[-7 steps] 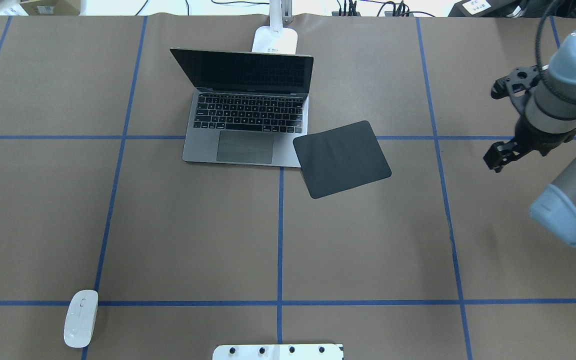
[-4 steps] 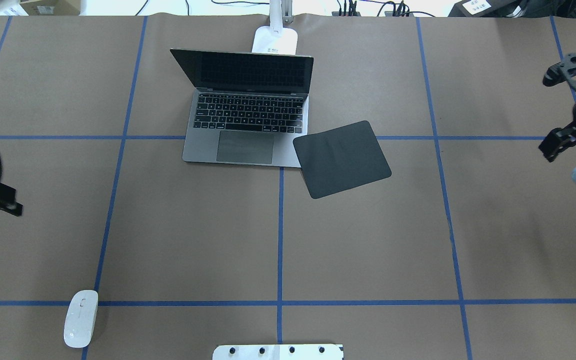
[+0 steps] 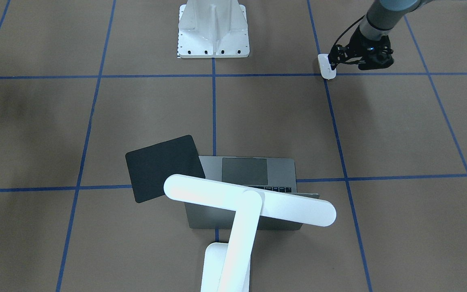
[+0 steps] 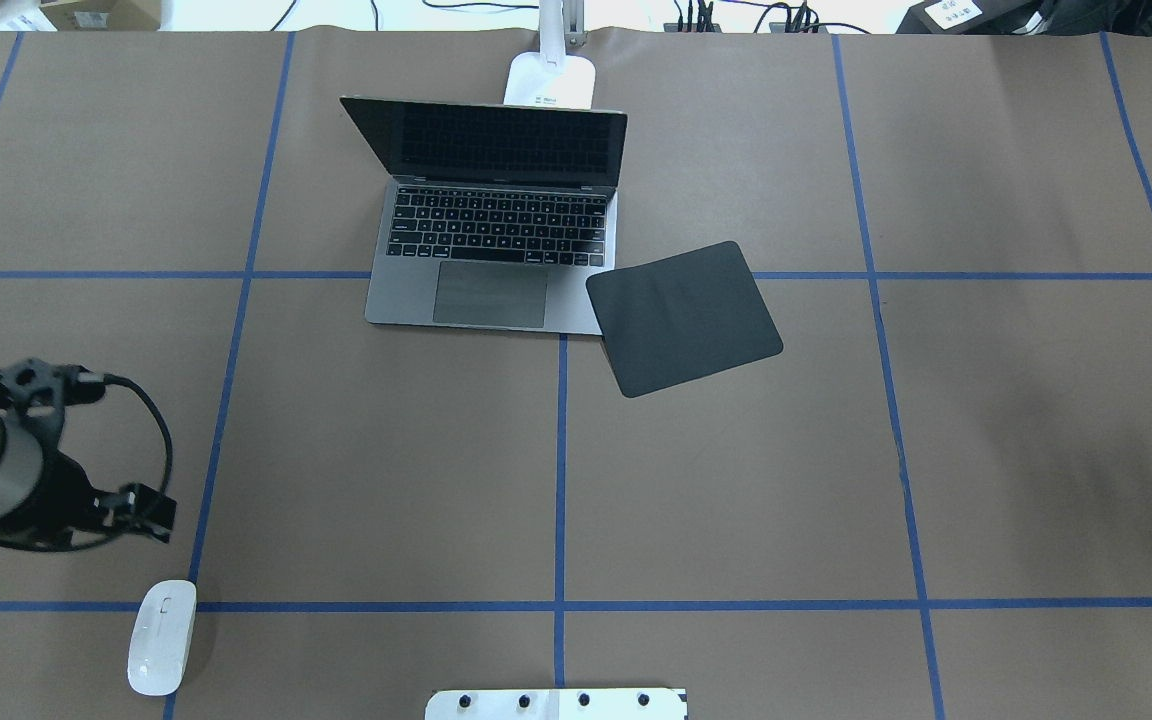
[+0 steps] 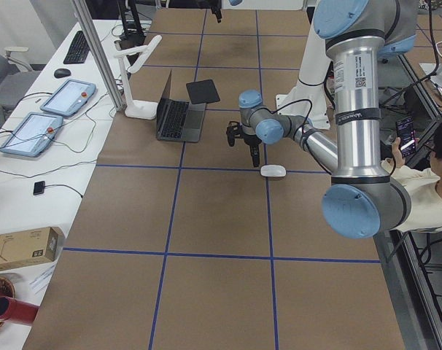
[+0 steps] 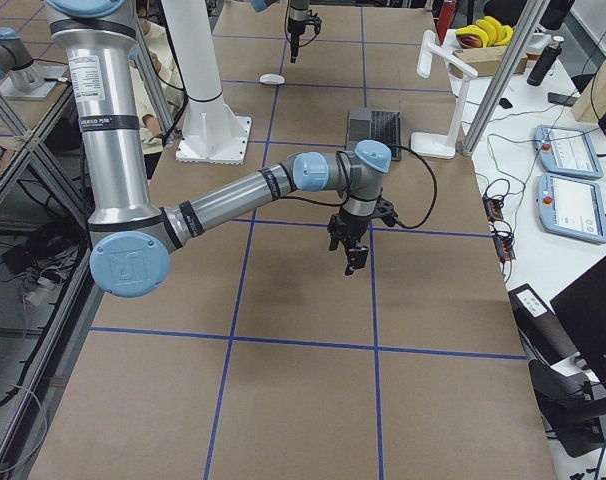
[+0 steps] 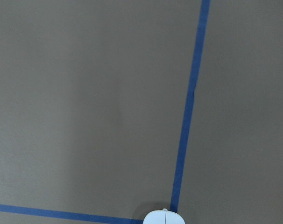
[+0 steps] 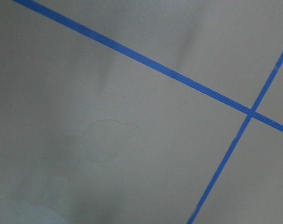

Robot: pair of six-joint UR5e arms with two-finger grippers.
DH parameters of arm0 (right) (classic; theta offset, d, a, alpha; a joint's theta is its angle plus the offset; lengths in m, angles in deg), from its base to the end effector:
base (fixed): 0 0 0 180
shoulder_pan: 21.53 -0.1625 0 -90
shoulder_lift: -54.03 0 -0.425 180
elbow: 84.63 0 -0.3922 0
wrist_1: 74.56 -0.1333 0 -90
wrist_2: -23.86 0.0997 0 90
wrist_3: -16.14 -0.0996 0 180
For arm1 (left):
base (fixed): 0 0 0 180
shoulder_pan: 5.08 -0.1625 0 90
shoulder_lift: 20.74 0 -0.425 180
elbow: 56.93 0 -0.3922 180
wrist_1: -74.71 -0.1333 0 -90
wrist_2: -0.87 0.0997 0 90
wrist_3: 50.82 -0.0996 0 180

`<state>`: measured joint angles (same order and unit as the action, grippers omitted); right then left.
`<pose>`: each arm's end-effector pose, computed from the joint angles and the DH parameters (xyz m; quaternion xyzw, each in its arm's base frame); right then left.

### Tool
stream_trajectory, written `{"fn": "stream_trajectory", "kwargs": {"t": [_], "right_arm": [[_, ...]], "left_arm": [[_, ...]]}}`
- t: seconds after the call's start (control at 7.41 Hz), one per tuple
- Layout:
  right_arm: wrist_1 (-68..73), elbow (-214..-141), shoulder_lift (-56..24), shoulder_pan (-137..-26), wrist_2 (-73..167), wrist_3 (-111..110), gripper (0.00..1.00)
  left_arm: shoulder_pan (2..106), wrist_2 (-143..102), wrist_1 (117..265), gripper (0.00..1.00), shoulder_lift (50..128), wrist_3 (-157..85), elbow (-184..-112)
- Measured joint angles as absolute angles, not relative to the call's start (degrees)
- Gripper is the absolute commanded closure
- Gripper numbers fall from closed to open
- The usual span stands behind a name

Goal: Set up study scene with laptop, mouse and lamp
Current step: 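Withdraw the right gripper while the left gripper moves over the white mouse, then grasp the white mouse with the left gripper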

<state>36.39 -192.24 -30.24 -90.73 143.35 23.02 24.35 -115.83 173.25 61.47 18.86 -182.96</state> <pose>-0.1008 -0.5027 0.5125 -0.0108 -0.2550 -0.2364 0.9375 0.3232 -0.2840 0.4096 -0.0697 0.3706 -0.0007 0.9262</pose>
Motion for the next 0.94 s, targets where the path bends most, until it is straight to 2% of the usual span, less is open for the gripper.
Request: {"fn": "stream_trajectory", "kwargs": {"t": [0.4, 0.94], "right_arm": [[36.4, -192.1, -31.5, -92.2, 143.9, 23.9, 0.0], [36.4, -192.1, -31.6, -92.7, 143.8, 23.9, 0.0]], "left_arm": [[14.4, -109.1, 174.0, 0.0, 63.0, 22.4, -181.8], [11.1, -105.0, 174.1, 0.0, 61.3, 21.6, -179.3]]}}
